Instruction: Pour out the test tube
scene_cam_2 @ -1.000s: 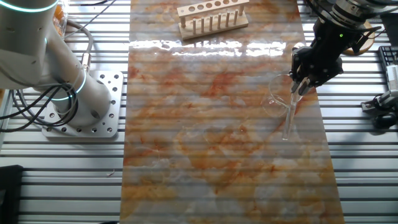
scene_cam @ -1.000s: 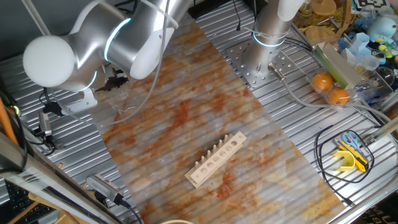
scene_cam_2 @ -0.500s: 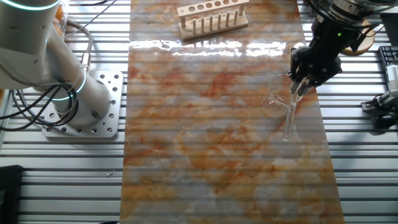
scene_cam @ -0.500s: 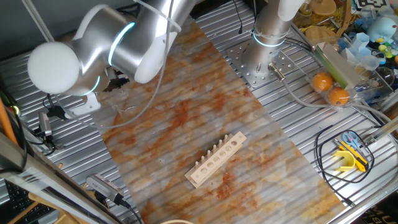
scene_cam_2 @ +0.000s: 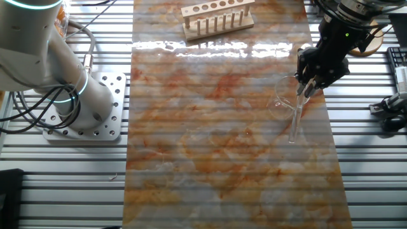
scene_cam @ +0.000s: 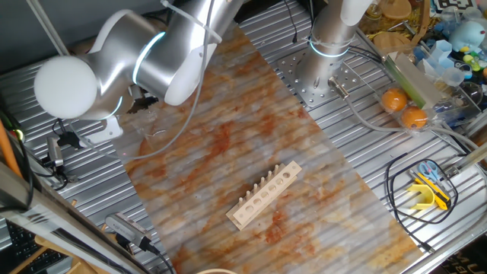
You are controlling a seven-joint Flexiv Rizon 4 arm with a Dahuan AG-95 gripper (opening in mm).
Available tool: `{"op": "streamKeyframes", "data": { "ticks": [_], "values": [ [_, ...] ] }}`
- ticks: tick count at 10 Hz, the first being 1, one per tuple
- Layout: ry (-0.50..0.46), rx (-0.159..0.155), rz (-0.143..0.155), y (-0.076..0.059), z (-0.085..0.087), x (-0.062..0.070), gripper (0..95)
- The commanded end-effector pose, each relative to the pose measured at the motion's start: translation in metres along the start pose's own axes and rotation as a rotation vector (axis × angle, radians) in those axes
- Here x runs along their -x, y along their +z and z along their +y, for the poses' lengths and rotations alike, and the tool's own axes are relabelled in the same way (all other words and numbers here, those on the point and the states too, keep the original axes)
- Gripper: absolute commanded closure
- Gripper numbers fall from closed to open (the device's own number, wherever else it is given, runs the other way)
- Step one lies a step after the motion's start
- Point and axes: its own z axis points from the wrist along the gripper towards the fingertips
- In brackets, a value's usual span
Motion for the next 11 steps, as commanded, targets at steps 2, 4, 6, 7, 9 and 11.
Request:
{"op": "streamKeyframes", "data": {
  "ticks": [2,4,6,7,9,11],
  "values": [
    [0.013,0.000,0.001,0.0003,0.0000,0.0014,95.0],
    [0.019,0.000,0.007,0.0016,-0.0005,0.0022,95.0],
    [0.029,0.001,0.013,0.0024,-0.0008,0.0028,95.0],
    [0.034,0.001,0.013,0.0025,-0.0009,0.0029,95.0],
    [0.043,0.001,0.015,0.0026,-0.0007,0.0036,95.0],
    [0.056,0.000,0.021,0.0026,-0.0003,0.0055,95.0]
  ]
}}
